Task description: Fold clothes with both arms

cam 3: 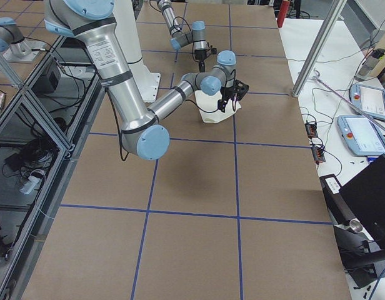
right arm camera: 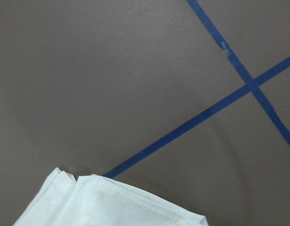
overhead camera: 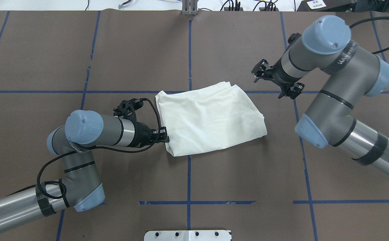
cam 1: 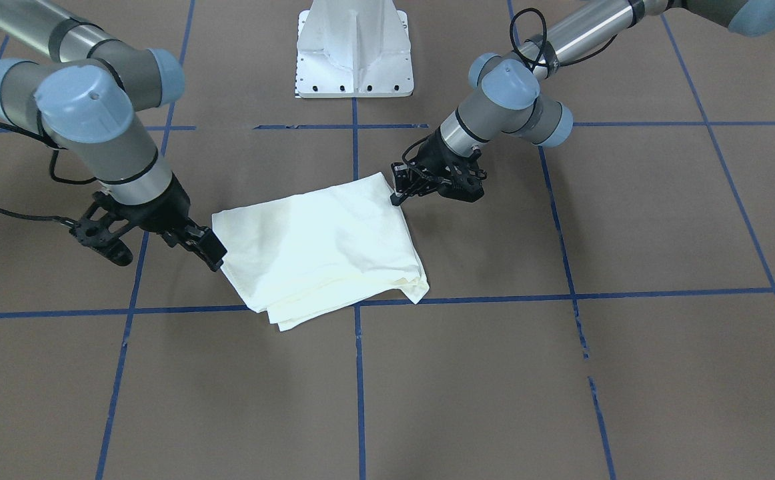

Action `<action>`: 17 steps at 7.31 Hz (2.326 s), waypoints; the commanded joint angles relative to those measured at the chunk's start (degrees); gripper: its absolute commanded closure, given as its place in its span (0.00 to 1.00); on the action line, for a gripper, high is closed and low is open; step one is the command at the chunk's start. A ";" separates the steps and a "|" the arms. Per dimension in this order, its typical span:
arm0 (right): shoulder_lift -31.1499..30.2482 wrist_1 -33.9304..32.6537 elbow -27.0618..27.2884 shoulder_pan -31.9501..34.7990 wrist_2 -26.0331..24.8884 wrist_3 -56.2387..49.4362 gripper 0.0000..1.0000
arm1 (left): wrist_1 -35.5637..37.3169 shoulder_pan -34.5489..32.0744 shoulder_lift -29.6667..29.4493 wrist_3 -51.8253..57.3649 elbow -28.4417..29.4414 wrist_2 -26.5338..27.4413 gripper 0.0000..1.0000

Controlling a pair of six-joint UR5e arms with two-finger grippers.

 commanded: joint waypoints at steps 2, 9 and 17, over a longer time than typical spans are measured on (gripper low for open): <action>-10.88 0.09 8.27 2.26 2.36 -8.42 0.00 | 1.84 -2.14 8.25 0.17 -8.53 -0.95 1.00; -26.28 -1.32 7.42 24.05 12.82 -56.86 0.00 | 15.04 -33.11 36.90 55.09 -25.80 -12.63 1.00; -27.00 -0.44 6.98 23.98 12.82 -59.45 0.00 | 36.85 -56.73 36.56 86.76 -12.99 -28.27 0.00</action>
